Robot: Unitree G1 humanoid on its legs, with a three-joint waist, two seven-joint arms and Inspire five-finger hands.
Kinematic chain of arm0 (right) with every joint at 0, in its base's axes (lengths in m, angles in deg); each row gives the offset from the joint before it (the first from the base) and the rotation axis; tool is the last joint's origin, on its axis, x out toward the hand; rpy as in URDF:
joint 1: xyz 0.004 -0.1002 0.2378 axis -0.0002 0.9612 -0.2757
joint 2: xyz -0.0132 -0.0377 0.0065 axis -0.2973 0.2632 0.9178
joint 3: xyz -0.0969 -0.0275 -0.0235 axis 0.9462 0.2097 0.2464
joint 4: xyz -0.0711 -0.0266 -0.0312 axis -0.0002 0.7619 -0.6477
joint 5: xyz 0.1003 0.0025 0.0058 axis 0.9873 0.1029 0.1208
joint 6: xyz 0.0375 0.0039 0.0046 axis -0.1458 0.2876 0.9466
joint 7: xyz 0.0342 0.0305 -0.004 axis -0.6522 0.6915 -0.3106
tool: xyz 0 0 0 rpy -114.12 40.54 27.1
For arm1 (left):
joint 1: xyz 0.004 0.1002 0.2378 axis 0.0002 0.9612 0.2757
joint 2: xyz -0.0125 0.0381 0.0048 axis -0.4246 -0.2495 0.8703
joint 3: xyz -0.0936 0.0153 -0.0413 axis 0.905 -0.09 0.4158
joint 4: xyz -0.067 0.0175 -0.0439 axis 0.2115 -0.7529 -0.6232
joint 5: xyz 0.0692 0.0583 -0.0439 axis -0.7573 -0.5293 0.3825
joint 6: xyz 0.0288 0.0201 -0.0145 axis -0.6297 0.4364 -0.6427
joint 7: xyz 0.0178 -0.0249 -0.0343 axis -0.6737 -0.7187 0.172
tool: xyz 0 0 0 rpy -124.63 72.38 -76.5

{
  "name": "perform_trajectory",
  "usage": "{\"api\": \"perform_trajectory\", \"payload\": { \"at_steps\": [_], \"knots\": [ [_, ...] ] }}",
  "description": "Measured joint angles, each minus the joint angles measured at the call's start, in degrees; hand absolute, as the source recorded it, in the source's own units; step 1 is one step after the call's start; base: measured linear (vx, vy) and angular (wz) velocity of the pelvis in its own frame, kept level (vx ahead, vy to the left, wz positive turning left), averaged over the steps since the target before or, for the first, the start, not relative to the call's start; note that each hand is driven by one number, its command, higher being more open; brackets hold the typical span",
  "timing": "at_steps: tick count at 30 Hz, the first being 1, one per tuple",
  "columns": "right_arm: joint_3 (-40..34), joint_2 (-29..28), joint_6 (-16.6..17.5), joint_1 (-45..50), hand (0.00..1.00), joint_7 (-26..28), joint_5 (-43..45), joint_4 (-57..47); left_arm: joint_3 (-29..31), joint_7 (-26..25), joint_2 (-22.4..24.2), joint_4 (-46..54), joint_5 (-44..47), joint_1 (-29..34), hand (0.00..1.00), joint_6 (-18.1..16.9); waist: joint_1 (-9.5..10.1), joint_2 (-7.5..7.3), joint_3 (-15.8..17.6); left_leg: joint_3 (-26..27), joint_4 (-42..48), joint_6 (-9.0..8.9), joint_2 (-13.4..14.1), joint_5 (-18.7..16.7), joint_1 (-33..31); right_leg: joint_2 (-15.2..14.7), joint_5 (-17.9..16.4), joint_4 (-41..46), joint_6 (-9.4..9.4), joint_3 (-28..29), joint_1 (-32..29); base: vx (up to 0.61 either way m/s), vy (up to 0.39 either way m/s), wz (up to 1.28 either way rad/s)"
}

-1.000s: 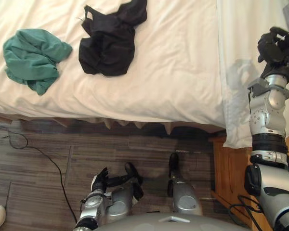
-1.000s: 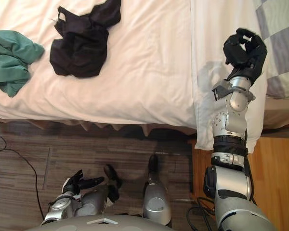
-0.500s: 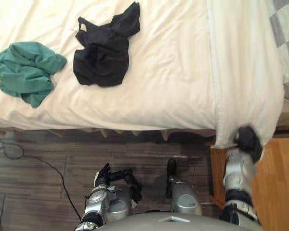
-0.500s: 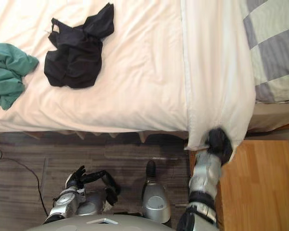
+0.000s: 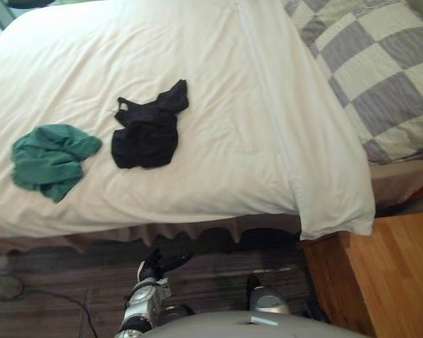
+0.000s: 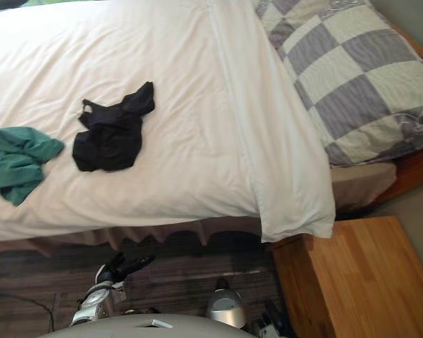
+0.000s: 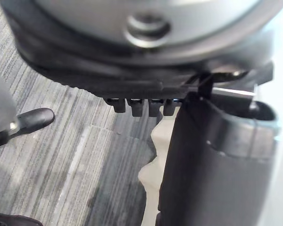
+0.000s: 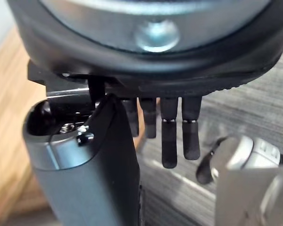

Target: Tidy up the quilt and then pick up the clothes from the bed and put them into the laundry hamper

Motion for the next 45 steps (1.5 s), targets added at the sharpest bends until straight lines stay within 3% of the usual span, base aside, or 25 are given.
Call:
{"api": "perform_trajectory", "payload": {
  "at_steps": [2,4,5,9,10,11,13,15,16,17,18,19,20,22,23,25,28,31,33,34,38,40,43,44,45],
  "knots": [
    [4.34,1.68,0.03,-4.04,1.0,0.83,-2.65,1.03,-2.4,-0.26,0.02,-0.6,0.79,0.05,1.0,-0.22,1.12,1.17,0.88,-2.5,2.82,0.03,-0.24,-0.22,-3.78,-1.67,0.2,0.37,0.26,-3.12,-0.86,-0.15,0.155,0.83],
    [5.83,1.7,0.07,-5.46,1.0,1.5,-5.66,0.93,-2.74,-0.42,-0.34,-1.82,1.08,0.18,1.0,0.07,2.03,1.04,1.33,-1.66,3.52,0.87,0.14,-2.25,-4.14,-2.41,0.59,-0.2,0.61,-4.64,-0.42,-0.07,0.125,0.52],
    [7.32,2.37,0.06,-6.34,1.0,2.02,-7.6,0.94,-2.72,-0.65,-0.84,-2.36,1.01,0.62,1.0,-0.31,1.91,1.64,1.24,-0.18,5.8,2.28,2.82,-3.91,-3.36,-2.5,0.79,-0.38,0.93,-5.31,0.9,0.0,0.109,0.27],
    [11.39,3.88,0.78,-7.36,1.0,2.82,-12.48,1.1,-2.54,-0.73,-2.25,-3.29,-2.55,1.54,1.0,-2.01,1.74,0.99,0.86,-2.87,11.87,0.64,12.58,-5.16,-3.48,-7.67,3.62,0.35,5.47,-5.35,1.35,0.07,0.351,0.14],
    [11.7,4.44,0.8,-7.44,1.0,3.18,-13.5,2.22,-2.67,-0.66,-2.73,-3.18,-2.55,1.46,1.0,-2.64,1.86,0.37,0.8,-4.92,14.26,-3.01,12.98,-6.51,-4.83,-10.3,4.7,0.45,7.0,-5.45,1.2,0.09,0.588,0.27],
    [12.52,4.33,0.46,-7.44,1.0,3.29,-13.7,3.77,-3.14,-0.57,-3.44,-2.8,-2.86,1.42,1.0,-2.91,2.24,-0.27,0.01,-5.32,18.15,-1.65,11.11,-8.46,-7.0,-11.86,6.27,0.11,6.57,-6.08,0.89,0.07,0.588,0.3],
    [14.95,4.43,0.16,-7.33,1.0,3.87,-15.56,4.85,-3.45,-0.98,-5.08,-3.05,-4.77,1.57,1.0,-2.48,2.24,-0.86,-1.68,-7.11,20.26,-1.9,10.3,-9.23,-10.87,-10.52,5.68,1.25,6.63,-7.04,-0.95,0.06,0.219,0.37],
    [15.92,3.11,-0.21,-6.11,1.0,5.46,-15.69,5.96,-6.62,-0.71,-8.51,-3.73,-5.09,1.44,1.0,-1.3,2.2,-3.94,-3.65,-8.88,20.43,-1.89,7.01,-9.14,-13.49,-10.84,8.6,-1.52,4.65,-9.91,0.16,0.14,0.115,0.57],
    [15.87,2.91,-0.23,-6.25,1.0,5.37,-15.7,6.53,-7.51,-0.43,-9.01,-4.24,-5.25,1.43,1.0,-1.04,2.13,-4.15,-3.79,-9.57,20.36,-1.87,6.24,-9.15,-13.58,-11.31,9.99,-1.68,4.43,-10.31,0.47,0.11,0.227,0.47],
    [15.99,3.15,-0.27,-6.25,1.0,5.3,-15.79,6.64,-8.46,-0.01,-9.27,-4.49,-5.99,1.24,1.0,-0.69,2.24,-4.33,-4.01,-9.68,19.06,-1.48,4.74,-8.97,-13.11,-12.64,12.3,-0.23,2.15,-10.52,-0.02,0.09,0.378,0.22],
    [17.69,4.22,-0.81,-6.83,1.0,5.35,-15.84,6.65,-9.08,0.41,-9.47,-4.49,-6.82,1.27,1.0,-0.49,3.17,-4.18,-4.62,-8.26,14.79,0.58,2.86,-7.72,-11.8,-13.81,16.67,2.27,-6.02,-12.84,-3.13,0.12,0.461,0.02],
    [20.49,5.98,-1.11,-8.15,1.0,5.18,-18.55,6.47,-10.31,1.34,-8.77,-4.18,-7.6,1.19,1.0,-0.35,3.32,-2.28,-3.92,-6.29,8.36,3.09,1.96,-5.24,-9.04,-12.65,16.59,6.06,-8.7,-16.14,-4.94,0.14,0.388,-0.24],
    [22.54,6.22,-1.02,-8.24,1.0,5.6,-20.69,6.29,-11.05,1.57,-9.08,-4.03,-9.03,1.57,1.0,-0.17,3.35,-1.25,-3.28,-6.37,5.43,3.54,2.02,-4.46,-6.98,-8.98,9.92,10.98,-6.84,-16.33,-5.47,0.13,0.227,-0.24],
    [25.7,5.45,-0.41,-8.19,1.0,6.31,-24.04,4.3,-12.4,1.87,-9.88,-4.0,-9.22,1.24,1.0,0.13,3.11,-0.61,-2.88,-6.71,1.3,3.5,1.77,-2.76,-4.36,-1.23,-0.53,15.14,-5.97,-16.57,-5.61,0.1,0.065,0.07],
    [27.11,5.2,0.15,-8.25,1.0,6.77,-24.97,3.43,-13.01,2.06,-9.78,-3.93,-9.22,0.42,1.0,0.13,3.04,-0.78,-2.58,-7.05,-0.41,3.42,0.68,-1.89,-3.26,1.98,-3.31,15.11,-6.36,-17.51,-5.66,0.08,-0.017,0.3],
    [28.57,4.44,0.67,-8.46,1.0,6.98,-24.85,2.4,-14.7,2.24,-9.29,-3.91,-10.1,-0.93,1.0,0.04,2.96,-2.09,-1.85,-7.95,-0.54,3.21,-1.56,-1.69,-2.43,3.93,-4.65,9.77,-6.52,-20.26,-3.28,0.07,-0.063,0.32],
    [30.08,4.49,1.61,-9.39,1.0,6.99,-24.74,1.98,-16.51,2.36,-6.47,-3.84,-11.37,-2.09,1.0,-0.02,3.2,-0.21,-0.34,-7.21,-1.72,2.38,-2.91,-1.29,-0.56,4.89,-4.61,3.35,-6.5,-18.75,0.76,0.05,-0.053,-0.01],
    [32.87,6.16,1.64,-11.05,1.0,7.05,-24.69,3.18,-17.06,2.38,-2.99,-2.45,-11.53,-2.22,1.0,-0.24,3.42,2.42,1.55,-6.64,19.06,1.07,2.41,-2.79,-7.15,6.18,-3.9,-1.88,-5.34,-15.08,3.84,-0.02,0.0,-0.52],
    [33.16,7.07,1.06,-12.83,1.0,6.72,-24.81,5.66,-17.37,2.29,-2.92,-0.56,-11.12,-2.39,1.0,-1.28,3.35,2.82,3.06,-10.18,32.98,-2.73,4.53,-0.98,-12.38,4.26,-3.83,-1.8,-5.18,-11.93,5.45,0.05,0.118,-0.78],
    [32.84,7.22,0.96,-12.89,1.0,6.62,-24.93,6.12,-17.65,2.25,-2.95,-0.5,-11.03,-2.52,1.0,-1.4,3.38,2.77,3.07,-10.4,34.22,-3.11,4.64,-1.28,-13.08,3.38,-3.42,-1.55,-4.52,-11.23,5.44,0.11,0.164,-0.76],
    [29.32,7.69,-0.13,-13.07,1.0,6.5,-27.02,6.67,-18.45,2.22,-2.74,-0.6,-10.97,-3.35,1.0,-1.56,3.1,2.7,3.06,-8.47,19.87,-0.96,9.87,-0.54,-12.6,-0.68,-1.51,-1.53,-1.45,-8.43,4.54,0.19,0.231,-0.45],
    [27.63,7.83,-0.42,-12.93,1.0,6.48,-26.95,6.65,-18.52,2.22,-2.17,-0.65,-10.97,-3.12,1.0,-1.55,2.25,2.15,3.16,-8.85,3.62,1.54,12.31,1.69,-10.21,-3.61,-0.77,-1.01,0.95,-8.38,4.52,0.3,0.435,-0.05],
    [25.91,7.92,-0.45,-12.83,1.0,6.39,-27.0,6.4,-19.15,2.21,-1.93,-0.68,-11.01,-2.79,1.0,-1.63,1.41,1.6,3.29,-13.34,-4.91,2.63,13.72,7.1,-10.23,-8.76,-0.31,0.93,5.36,-8.02,4.34,0.32,0.538,0.12],
    [25.34,8.09,-0.45,-12.3,1.0,6.4,-27.03,6.5,-19.23,2.16,-1.91,-0.8,-11.16,-2.17,1.0,-1.83,1.77,2.27,2.82,-15.4,-6.02,-2.9,13.97,12.75,-10.14,-10.27,-0.06,0.83,8.68,-7.01,4.48,0.28,0.489,0.03],
    [25.3,7.1,-0.55,-12.35,1.0,6.12,-27.04,6.62,-19.25,2.12,-2.67,-1.52,-11.17,-2.88,1.0,-1.78,1.83,-0.27,3.17,-15.32,-2.84,-9.09,12.45,12.66,-10.93,-12.85,0.04,0.11,8.88,-6.56,5.01,0.36,0.672,0.31]
  ]
}}
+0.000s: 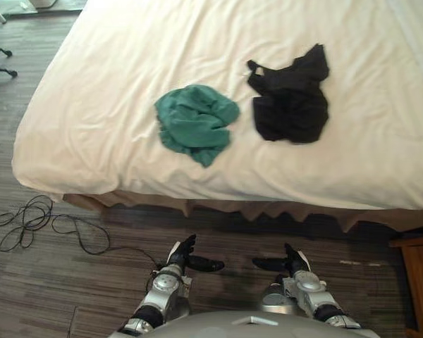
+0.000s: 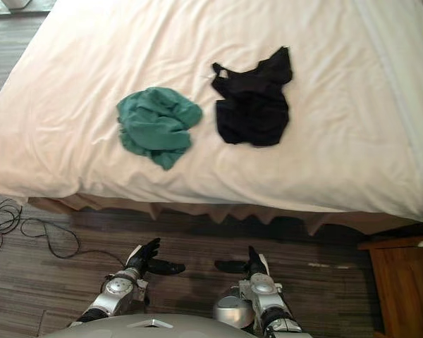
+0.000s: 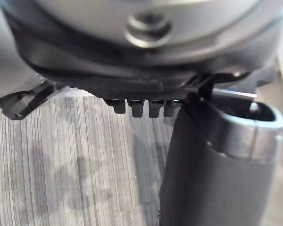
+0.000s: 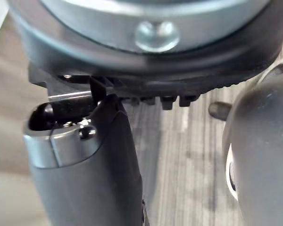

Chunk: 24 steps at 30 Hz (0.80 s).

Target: Tidy up the quilt and then pick up the clothes from the bed and put them into the laundry hamper

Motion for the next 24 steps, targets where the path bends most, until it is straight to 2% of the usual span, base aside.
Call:
{"api": "perform_trajectory", "payload": {
  "at_steps": [1,2,3,4,5,6,7,8,9,10,11,12,13,15,17,19,20,24],
  "knots": [
    [0.06,-1.78,0.01,0.18,1.0,-0.3,-1.52,-0.05,-0.14,-0.26,-1.79,0.03,0.21,-1.07,1.0,0.39,0.06,-1.4,-0.16,-1.48,5.71,1.99,-2.49,-3.8,-3.89,-0.02,0.05,-0.81,0.06,1.79,0.12,0.24,0.395,0.3],
    [0.13,-2.69,-0.14,-0.07,1.0,0.29,-2.32,0.02,-0.22,-0.65,-2.72,0.17,0.6,-1.59,1.0,-0.09,1.19,-2.28,-0.69,-1.81,10.28,2.46,-2.73,-7.21,-5.05,0.35,2.31,-1.39,-0.14,0.77,0.31,0.28,0.473,0.03],
    [0.32,-3.42,-0.11,-0.11,1.0,0.6,-2.36,0.05,-0.41,-0.85,-3.15,-0.11,0.35,-1.54,1.0,-0.23,1.72,-1.87,-0.9,-1.25,12.13,2.63,-2.59,-8.93,-4.96,-0.11,5.14,-2.25,-0.05,0.97,0.29,0.19,0.362,-0.56],
    [1.22,-4.83,0.29,-0.53,1.0,0.52,-2.95,0.35,-0.39,-1.12,-4.0,-1.37,0.17,-1.66,1.0,-0.09,1.62,-1.92,-2.32,0.94,13.03,3.51,-2.37,-10.98,-4.49,-0.68,10.26,-2.87,-1.4,1.12,-0.97,0.14,0.454,-1.09],
    [4.1,-5.54,0.45,-2.31,1.0,0.44,-5.17,0.6,0.23,-1.38,-4.76,-1.6,0.16,-1.23,1.0,0.03,2.45,-1.34,-3.23,5.62,10.47,4.3,-2.58,-11.19,-2.42,-1.27,15.12,-1.15,-10.49,-0.84,-5.66,0.16,0.526,-1.39],
    [6.41,-5.65,0.37,-3.5,1.0,0.47,-6.58,1.11,1.0,-1.39,-4.88,-1.61,0.23,-0.89,1.0,0.05,3.26,-0.93,-3.2,8.73,7.71,5.29,-3.4,-10.46,-0.25,-2.05,18.16,0.7,-14.96,-4.05,-8.6,0.1,0.333,-1.26],
    [7.7,-5.83,0.43,-3.63,1.0,0.53,-6.86,1.1,1.25,-1.38,-4.95,-1.6,0.26,-0.58,1.0,0.08,3.16,-0.69,-3.12,9.94,6.07,5.79,-4.06,-10.13,0.95,-2.45,17.12,3.14,-14.87,-5.46,-9.88,0.09,0.265,-0.67],
    [9.49,-6.39,0.64,-3.32,1.0,0.73,-7.63,1.04,1.19,-1.65,-5.13,-1.55,0.33,-0.09,1.0,0.15,2.64,-0.05,-2.84,10.25,3.18,6.44,-4.61,-9.49,3.16,0.14,10.93,7.21,-12.72,-5.08,-10.53,0.07,0.159,-0.14],
    [10.19,-6.71,0.59,-2.77,1.0,0.92,-8.9,0.86,1.14,-2.08,-5.1,-1.51,0.38,-0.15,1.0,0.14,2.76,1.15,-2.4,10.23,0.9,6.72,-4.82,-8.68,4.49,3.59,5.75,8.51,-12.49,-3.5,-10.36,0.11,0.194,0.16],
    [10.68,-6.99,0.78,-2.8,1.0,1.09,-8.92,0.98,1.03,-2.38,-5.11,-1.55,0.49,-0.24,1.0,0.16,2.49,1.82,-2.24,9.5,-2.28,6.79,-4.91,-6.93,5.59,9.52,0.79,8.07,-12.61,0.88,-10.05,0.11,0.092,0.54],
    [10.61,-7.22,0.97,-2.83,1.0,0.69,-8.73,0.92,0.61,-2.46,-5.14,-1.73,0.47,-0.45,1.0,0.22,1.85,2.19,-2.02,7.58,-5.46,6.76,-5.9,-4.9,5.96,13.83,-1.53,4.42,-12.51,3.69,-8.62,0.08,0.046,0.8],
    [10.41,-7.36,1.01,-2.82,1.0,0.49,-8.7,0.87,0.39,-2.45,-5.19,-1.82,0.47,-0.76,1.0,0.31,1.48,1.41,-2.1,6.4,-6.79,6.83,-7.25,-3.95,6.01,15.05,-1.18,1.13,-12.7,4.21,-6.83,0.05,-0.028,1.04],
    [10.2,-6.78,0.79,-2.68,1.0,0.35,-8.68,1.32,0.03,-2.51,-4.6,-2.33,0.48,-1.69,1.0,0.38,1.66,1.07,-1.34,4.52,-9.41,6.64,-9.26,-2.56,7.53,14.93,-1.02,-2.39,-10.72,1.06,-3.22,0.06,-0.043,0.99],
    [9.98,-5.73,0.51,-2.81,1.0,-0.4,-8.31,1.46,-0.53,-2.37,-3.18,-2.39,0.47,-1.27,1.0,0.41,1.52,1.72,-1.19,2.96,-12.72,6.49,-10.21,-0.2,9.19,14.83,-1.06,-2.72,-10.92,-0.88,-1.16,0.08,-0.017,0.64],
    [8.94,-5.26,0.57,-2.79,1.0,-0.75,-7.74,1.36,-0.57,-2.34,-2.42,-2.39,0.5,0.37,1.0,0.41,1.69,1.66,-1.19,3.44,-15.38,6.22,-10.33,0.73,11.64,15.0,-1.12,-2.71,-10.96,-0.94,0.27,0.06,0.013,0.08],
    [6.1,-5.12,0.55,-2.76,1.0,-1.12,-6.12,0.94,-0.28,-2.14,-2.56,-2.26,0.74,0.83,1.0,0.59,1.95,0.93,-1.08,4.51,-16.82,6.2,-10.87,1.07,12.8,14.92,-1.59,-2.0,-10.7,-0.14,-0.01,0.02,0.023,-0.16],
    [4.59,-4.88,0.45,-2.63,1.0,-1.87,-5.75,0.97,0.45,-2.2,-2.67,-2.28,1.72,0.82,1.0,0.61,2.22,0.37,-1.12,5.49,-17.51,6.2,-11.59,1.07,13.45,13.95,-3.02,-0.04,-10.2,0.9,-1.12,0.0,0.043,-0.28],
    [-1.23,-4.35,-0.44,-1.63,1.0,-3.06,-0.16,0.38,4.46,-2.98,-2.97,-3.52,4.8,0.93,1.0,0.99,1.84,-0.01,-1.27,6.77,-18.59,6.33,-12.61,1.17,14.03,12.59,-3.82,3.39,-10.02,2.79,-3.85,-0.01,0.05,-0.22]
  ]
}}
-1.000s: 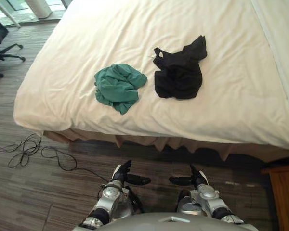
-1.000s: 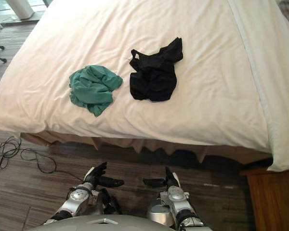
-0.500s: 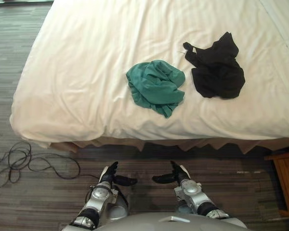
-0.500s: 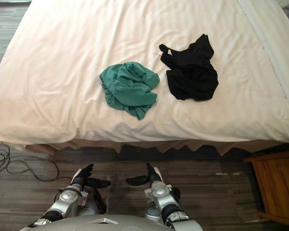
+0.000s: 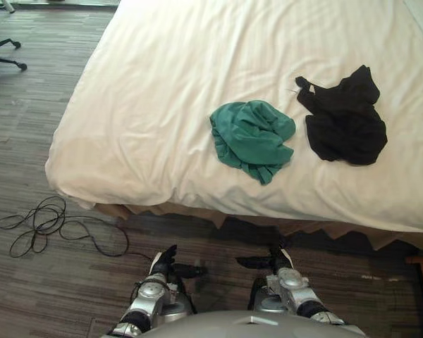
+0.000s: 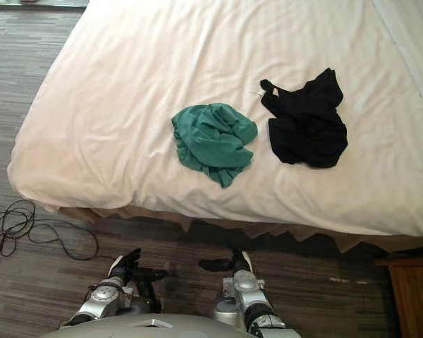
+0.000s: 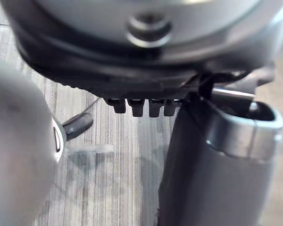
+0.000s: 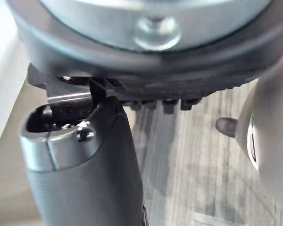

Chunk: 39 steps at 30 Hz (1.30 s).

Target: Tidy up the quilt and then pick up the clothes from the bed and put them into the laundry hamper

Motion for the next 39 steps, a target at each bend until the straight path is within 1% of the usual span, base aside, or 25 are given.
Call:
{"api": "perform_trajectory", "payload": {
  "at_steps": [4,6,7,8,10,12,14,15,16,17,19,20,23,25,26,27,28,29,31,32,33,34,36,38,39],
  "knots": [
    [-6.65,0.04,0.29,1.57,1.0,-0.04,8.34,-0.03,7.35,-0.9,0.48,-1.71,0.5,0.45,1.0,0.97,-0.31,-0.23,-0.11,0.29,0.23,0.09,-0.16,0.08,0.32,0.07,0.02,-2.13,0.71,-0.24,1.67,-0.01,0.001,0.04],
    [-12.06,0.04,0.43,3.49,1.0,-0.12,13.2,0.1,12.77,-1.84,0.6,-1.65,2.9,1.0,1.0,0.97,-0.29,-1.0,-0.23,-0.06,8.28,0.41,1.29,-2.89,-3.45,-0.29,-0.32,-2.57,1.05,-1.62,2.59,-0.02,-0.056,0.37],
    [-19.04,0.44,0.52,6.84,1.0,-1.2,18.92,0.88,17.88,-2.25,1.06,-1.62,6.85,1.75,1.0,1.07,-0.22,-1.36,-0.06,1.63,15.86,0.92,2.58,-3.9,-6.32,-0.84,-0.53,-2.83,0.96,-3.09,4.49,0.0,-0.05,0.38],
    [-22.75,0.61,0.44,8.57,1.0,-1.51,20.77,1.27,20.8,-2.66,1.63,-1.64,7.26,2.26,1.0,1.09,-0.13,-1.19,-0.05,3.12,16.54,1.06,3.07,-3.99,-6.04,-0.87,-0.54,-3.06,0.92,-3.2,5.19,0.01,-0.024,0.28],
    [-27.64,0.95,0.21,10.39,1.0,-2.15,23.08,1.76,24.49,-2.89,2.39,-1.64,8.37,3.29,1.0,1.26,-0.14,-0.47,-0.43,4.13,15.75,1.06,3.23,-3.98,-5.77,-0.73,-0.56,-3.06,0.88,-3.15,4.94,0.01,0.009,-0.04],
    [-33.39,1.25,-0.01,12.56,1.0,-2.45,24.01,1.74,31.35,-2.53,3.58,-1.66,9.01,3.7,1.0,1.97,-0.12,0.05,-1.07,4.06,13.27,1.11,2.88,-3.89,-4.65,-0.41,-0.55,-2.86,0.85,-2.86,4.63,0.0,0.01,-0.11],
    [-44.05,1.95,0.0,13.59,1.0,-2.57,28.91,1.65,42.27,-1.62,3.91,-1.64,12.24,4.21,1.0,2.36,-0.04,0.77,-3.04,6.17,6.83,0.78,1.75,-3.12,-1.71,0.26,-0.9,-2.29,0.61,-1.5,3.32,0.01,0.041,-0.28],
    [-46.61,2.13,0.0,13.61,1.0,-2.67,30.05,1.53,45.43,-1.6,3.51,-1.48,13.37,4.27,1.0,2.4,0.15,0.6,-3.34,6.79,5.73,0.71,1.4,-2.7,-0.88,0.17,-0.9,-2.18,0.62,-1.14,3.28,0.0,0.046,-0.38],
    [-50.44,3.06,-0.15,14.07,1.0,-2.84,30.71,1.12,51.31,-1.51,2.13,-0.4,14.2,4.39,1.0,3.22,0.15,0.41,-4.54,7.6,4.29,0.78,1.23,-2.48,0.17,0.14,-0.98,-2.14,0.73,-0.68,3.25,0.0,0.019,-0.25],
    [-51.84,3.92,-0.18,14.46,1.0,-2.99,31.25,1.03,53.51,-1.47,0.88,0.01,15.54,4.55,1.0,3.48,0.08,0.35,-5.35,7.78,3.65,0.8,1.13,-2.35,0.42,0.13,-1.04,-2.16,0.78,-0.64,3.25,0.0,0.012,-0.15],
    [-55.26,7.34,-0.28,15.1,1.0,-3.98,32.28,-0.95,56.73,-1.37,-4.49,2.43,18.81,4.73,1.0,4.32,0.08,0.23,-7.59,7.8,1.08,0.79,0.24,-1.65,1.2,0.11,-1.38,-2.14,0.93,-0.79,3.31,0.01,0.004,0.06],
    [-57.51,10.25,-0.24,15.14,1.0,-5.06,32.19,-3.48,57.84,-1.41,-8.85,5.68,20.94,4.44,1.0,4.32,0.06,0.24,-8.95,7.42,-0.38,0.82,-0.03,-0.95,1.25,0.12,-1.43,-2.17,0.93,-1.18,3.14,0.03,0.016,0.19],
    [-58.56,17.61,0.2,13.69,1.0,-7.23,31.53,-11.16,57.43,-1.35,-21.84,9.82,25.63,2.43,1.0,3.52,-0.1,-0.05,-10.83,5.63,-0.26,0.88,-0.72,-0.64,0.83,0.06,-1.4,-2.76,0.9,-1.73,3.5,0.04,0.0,0.16],
    [-56.94,20.88,1.33,12.59,1.0,-9.43,29.9,-20.34,56.32,-2.56,-28.81,16.67,29.14,1.47,1.0,1.55,-0.33,-0.09,-11.9,4.43,-0.2,0.89,-0.9,-0.61,0.5,0.07,-1.35,-3.17,0.91,-2.57,3.92,0.04,-0.014,0.21],
    [-56.23,21.43,1.73,12.44,1.0,-10.1,29.08,-23.32,55.82,-3.04,-30.29,20.04,29.57,1.56,1.0,1.18,-0.35,-0.13,-12.15,4.16,-0.2,0.89,-0.92,-0.61,0.37,0.08,-1.35,-3.27,0.91,-2.84,3.79,0.03,-0.018,0.23],
    [-54.45,22.14,3.07,12.57,1.0,-10.97,27.06,-29.31,54.33,-4.56,-32.67,28.05,28.96,1.97,1.0,-0.22,-0.41,-0.34,-13.2,3.73,-0.2,0.89,-0.97,-0.61,-0.49,0.15,-1.35,-3.71,0.9,-3.17,3.26,0.04,-0.02,0.18],
    [-51.72,22.58,5.25,12.21,1.0,-12.17,24.39,-34.57,51.71,-8.46,-34.58,34.3,24.03,1.95,1.0,-5.15,-0.32,-0.52,-13.77,3.43,-0.2,0.89,-1.02,-0.61,-1.02,0.2,-1.34,-4.07,0.9,-3.43,3.1,0.04,-0.018,0.17],
    [-48.58,22.99,7.79,11.59,1.0,-12.97,22.02,-38.7,49.7,-12.7,-34.79,40.64,18.61,1.58,1.0,-9.67,-0.34,-0.47,-13.87,3.29,-0.19,0.89,-1.11,-0.62,-1.04,0.16,-1.33,-4.08,0.87,-3.4,3.15,0.05,-0.011,0.09],
    [-45.51,23.02,9.97,9.62,1.0,-14.11,17.18,-42.82,47.91,-15.5,-33.59,47.32,11.27,1.37,1.0,-13.11,-0.43,-0.11,-14.2,3.07,-0.18,0.89,-1.3,-0.62,-1.05,0.01,-1.27,-4.07,0.81,-3.28,3.17,0.04,0.003,0.02],
    [-43.85,22.97,10.42,7.44,1.0,-14.77,13.71,-45.54,46.93,-16.1,-31.38,52.1,7.07,1.35,1.0,-13.81,-0.6,0.33,-14.24,2.79,-0.18,0.9,-1.46,-0.63,-1.04,-0.18,-1.24,-4.09,0.77,-3.15,3.19,0.04,0.005,0.01],
    [-43.26,22.96,10.53,6.59,1.0,-14.93,13.16,-46.75,45.93,-16.4,-29.73,54.74,6.06,1.3,1.0,-13.71,-0.67,0.62,-14.15,2.6,-0.18,0.91,-1.54,-0.63,-1.04,-0.27,-1.2,-4.09,0.74,-3.1,3.24,0.06,0.003,0.05],
    [-41.76,22.94,10.68,5.11,1.0,-15.39,11.43,-48.15,43.35,-16.79,-26.09,58.8,5.84,1.22,1.0,-13.44,-0.98,1.09,-14.1,2.38,-0.18,0.95,-1.67,-0.66,-1.03,-0.4,-1.17,-4.06,0.73,-3.09,3.38,0.06,0.0,0.07],
    [-38.14,22.16,9.87,3.76,1.0,-15.49,9.26,-49.68,38.4,-15.03,-21.22,61.67,6.63,2.0,1.0,-13.07,-1.84,1.28,-14.11,2.29,-0.18,0.96,-1.6,-0.67,-0.85,-0.33,-1.16,-4.0,0.73,-2.9,3.78,0.08,-0.024,0.02],
    [-36.45,20.77,9.43,3.26,1.0,-14.8,7.54,-51.68,36.7,-12.27,-19.2,62.22,6.48,2.32,1.0,-11.43,-2.18,1.29,-13.06,2.52,-0.17,1.09,-1.17,-0.75,-0.39,-0.04,-1.16,-3.49,0.72,-2.08,3.76,0.07,-0.046,-0.17],
    [-35.54,20.76,9.4,3.27,1.0,-13.83,7.16,-52.61,36.16,-10.9,-18.97,62.2,8.82,2.31,1.0,-11.3,-2.35,1.79,-11.78,2.97,-0.16,1.12,-0.37,-0.84,0.27,0.3,-1.17,-1.06,0.73,-0.97,2.73,0.03,-0.028,-0.23]
  ]
}}
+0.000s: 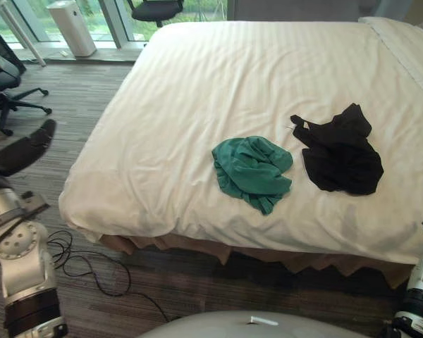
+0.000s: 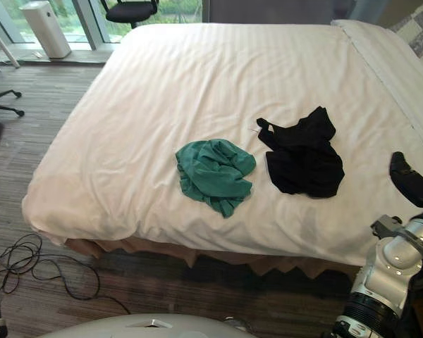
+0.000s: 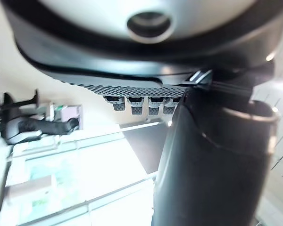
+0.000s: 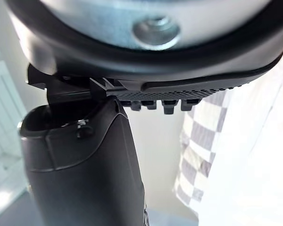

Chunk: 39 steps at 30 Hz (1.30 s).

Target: Tidy up the quilt and then pick up the clothes from the bed and put them into the laundry hamper

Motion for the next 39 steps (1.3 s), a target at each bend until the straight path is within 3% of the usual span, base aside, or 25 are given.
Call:
{"api": "perform_trajectory", "payload": {
  "at_steps": [1,2,3,4,7,11,13,14,15,16,17,18,21,22,23,24,25,26,28,29,30,31,32,35,39],
  "knots": [
    [0.4,0.09,-0.01,-0.06,1.0,0.48,0.01,-0.52,0.04,0.67,0.07,0.0,0.79,-0.23,1.0,0.09,-0.34,0.59,0.76,0.18,0.01,0.0,0.74,0.01,0.41,0.26,-0.02,2.64,0.01,0.85,-1.28,0.0,-0.068,-0.31],
    [1.91,-0.19,-0.02,-0.24,1.0,1.39,-0.09,-2.48,-0.23,1.11,0.24,-0.01,3.24,-1.01,1.0,0.14,-1.42,2.33,2.48,0.03,0.04,-0.02,3.22,-0.01,1.27,2.34,-3.09,2.86,-0.21,3.75,-3.6,-0.05,-0.067,-0.28],
    [3.6,-1.06,-0.03,0.26,1.0,1.98,-0.2,-4.78,-0.74,-0.22,0.36,0.09,3.96,-2.26,1.0,0.19,-1.72,1.8,2.48,0.64,0.28,-0.28,3.25,-0.19,1.25,3.85,-0.59,-5.58,-0.04,5.79,-3.44,-0.03,-0.118,-0.16],
    [5.87,-1.42,0.09,0.61,1.0,2.8,-0.55,-8.09,-2.37,-1.85,2.1,0.37,4.05,-4.7,1.0,0.17,-3.52,1.72,3.5,0.78,2.66,-2.36,3.57,-2.4,0.85,4.42,6.63,-8.34,-1.37,6.02,-2.81,0.05,-0.121,-0.18],
    [9.12,-1.42,0.11,1.18,1.0,4.89,-4.95,-13.15,-12.31,-1.3,6.5,5.29,-3.33,-4.78,1.0,2.09,-4.51,3.54,4.42,2.55,3.77,-2.27,3.81,-3.3,0.73,4.68,7.0,-8.98,-1.47,7.89,-3.83,0.09,-0.076,-0.37],
    [12.43,-1.43,-0.06,1.97,1.0,6.62,-6.9,-13.9,-19.07,2.92,6.6,5.42,-9.99,-6.13,1.0,4.13,-7.43,3.73,5.49,5.34,5.92,-1.91,3.93,-4.2,0.63,4.59,7.01,-8.94,-1.46,11.37,-5.51,0.07,-0.026,-0.46],
    [12.33,-1.43,-0.07,2.97,1.0,6.7,-6.87,-15.0,-19.01,3.03,6.53,3.72,-10.96,-8.09,1.0,5.04,-7.96,3.66,6.77,6.12,11.09,-1.91,4.79,-5.99,-0.27,4.09,7.01,-8.96,-1.47,13.36,-5.65,0.1,-0.019,-0.53],
    [12.32,-1.54,-0.07,3.42,1.0,6.71,-6.88,-15.6,-18.91,3.04,6.24,2.4,-11.21,-9.63,1.0,5.84,-8.41,3.2,7.69,6.25,17.91,-1.96,5.95,-8.4,-2.62,3.01,7.06,-8.97,-1.54,14.79,-5.61,0.1,0.039,-0.53],
    [12.34,-1.53,-0.07,3.35,1.0,6.77,-6.88,-15.68,-19.13,3.2,6.1,1.13,-11.29,-10.9,1.0,5.91,-8.56,2.85,8.69,5.78,14.99,-3.84,4.92,-11.18,-3.06,2.28,7.07,-9.15,-1.53,16.25,-5.89,0.06,0.054,-0.53],
    [12.16,-1.48,-0.14,3.21,1.0,6.77,-6.87,-15.67,-19.39,3.55,6.1,0.35,-11.37,-12.08,1.0,5.94,-9.03,4.22,9.01,5.46,8.05,-2.25,3.75,-8.08,-2.33,2.55,7.16,-9.04,-1.32,16.87,-6.33,0.04,0.06,-0.51],
    [12.34,-1.5,-0.35,2.98,1.0,6.89,-6.88,-15.63,-19.39,3.75,6.01,0.06,-11.36,-12.51,1.0,5.95,-9.04,5.09,9.47,5.77,5.34,-2.54,3.73,-4.79,-2.26,3.31,7.21,-8.97,-1.13,17.47,-6.77,0.04,0.048,-0.68],
    [13.39,-2.77,-0.61,3.52,1.0,7.6,-6.88,-15.58,-19.34,3.81,5.8,-0.55,-11.36,-12.5,1.0,6.18,-8.94,4.84,9.65,7.45,4.53,-3.47,3.45,-4.96,-0.81,3.38,7.57,-9.18,-0.12,19.01,-7.13,0.09,0.051,-0.66],
    [14.83,-5.44,-0.71,7.21,1.0,9.02,-7.04,-16.76,-20.25,4.16,6.1,-2.9,-11.39,-12.0,1.0,8.02,-9.42,4.72,9.94,9.82,4.84,-2.96,2.65,-5.38,1.17,3.19,7.87,-6.76,0.7,19.88,-7.83,0.12,0.026,-0.5],
    [15.14,-5.51,-0.73,7.23,1.0,9.39,-7.08,-17.21,-20.12,4.07,7.52,-4.47,-11.39,-12.03,1.0,8.71,-9.83,6.47,11.05,10.33,5.53,-2.76,4.33,-5.25,2.13,4.8,5.16,1.72,1.35,19.79,-13.07,0.08,-0.027,-0.57],
    [15.27,-5.74,-0.72,7.34,1.0,9.52,-7.1,-17.84,-19.87,4.03,8.46,-5.04,-11.4,-11.93,1.0,9.13,-9.96,7.41,11.46,10.19,5.5,-2.77,5.04,-5.25,2.83,6.28,4.14,2.58,1.38,19.99,-14.7,0.07,-0.054,-0.46],
    [15.79,-6.59,-0.72,8.29,1.0,9.65,-7.09,-19.27,-19.61,4.01,9.55,-6.06,-11.39,-11.85,1.0,9.56,-10.34,7.54,11.38,10.37,5.75,-2.79,5.36,-5.38,3.54,8.38,5.8,-6.09,0.99,20.74,-13.56,0.08,-0.115,-0.14],
    [16.24,-7.93,-0.69,11.14,1.0,9.89,-7.15,-22.25,-19.69,4.25,9.98,-6.35,-11.48,-11.79,1.0,10.22,-10.93,4.95,10.89,10.84,8.52,-3.21,3.69,-7.36,3.76,8.04,14.98,-13.05,-2.38,20.78,-12.86,0.17,-0.17,-0.02],
    [15.93,-7.04,-0.67,11.3,1.0,10.05,-8.49,-22.98,-20.4,4.67,13.58,-6.89,-11.66,-11.42,1.0,10.77,-11.85,7.29,11.75,11.19,13.27,-3.39,5.74,-9.22,2.36,8.36,15.4,-12.7,-3.06,20.28,-12.21,0.16,-0.149,0.05],
    [16.33,-7.81,-1.29,11.3,1.0,10.18,-9.27,-22.94,-22.13,5.61,15.08,-7.68,-11.65,-10.97,1.0,11.02,-11.44,6.97,11.97,11.04,17.27,-4.04,5.97,-10.36,1.41,7.26,15.26,-12.7,-3.24,21.96,-11.62,0.11,-0.049,-0.24],
    [16.68,-8.5,-1.3,11.73,1.0,10.16,-9.31,-22.79,-23.77,6.31,16.43,-7.92,-11.65,-10.57,1.0,11.07,-11.47,6.82,12.11,11.08,14.89,-4.81,5.31,-11.6,1.44,6.44,15.26,-12.7,-3.25,22.13,-10.8,0.06,-0.011,-0.18],
    [16.81,-8.91,-1.31,11.92,1.0,10.17,-9.31,-22.61,-24.68,6.55,16.96,-7.76,-11.65,-9.96,1.0,11.07,-11.54,6.6,12.25,10.98,12.51,-4.23,4.87,-11.68,1.47,6.08,15.22,-12.7,-3.19,22.23,-10.35,-0.03,0.031,-0.05],
    [17.35,-9.55,-1.42,12.16,1.0,10.29,-9.37,-22.1,-26.3,6.79,17.77,-6.51,-11.65,-9.05,1.0,11.06,-11.45,6.65,12.27,10.83,6.95,-2.79,4.42,-8.88,1.25,6.12,15.17,-12.71,-3.11,22.11,-9.91,-0.08,0.083,-0.27],
    [18.01,-10.61,-1.67,12.5,1.0,10.33,-9.43,-22.02,-27.2,7.15,18.55,-4.94,-11.65,-6.93,1.0,10.82,-10.69,6.62,12.28,11.28,6.04,-3.72,4.79,-5.61,1.13,6.65,14.34,-12.73,-1.93,22.53,-9.42,-0.07,0.086,-0.39],
    [18.13,-13.85,-1.82,15.17,1.0,10.38,-11.17,-22.6,-29.72,8.65,20.3,-3.37,-11.62,-0.68,1.0,10.78,-10.64,5.9,12.15,10.9,5.3,-3.17,2.52,-6.15,1.72,4.76,14.0,-12.75,-0.57,21.26,-8.99,-0.03,0.075,0.0],
    [19.33,-17.23,-3.17,17.19,1.0,10.67,-11.44,-22.5,-31.77,10.15,21.21,-2.88,-11.53,5.87,1.0,10.92,-10.08,5.76,12.15,10.78,5.2,-2.84,1.75,-6.33,1.9,3.81,13.68,-12.75,0.29,20.94,-8.52,-0.06,0.024,0.08]
  ]
}}
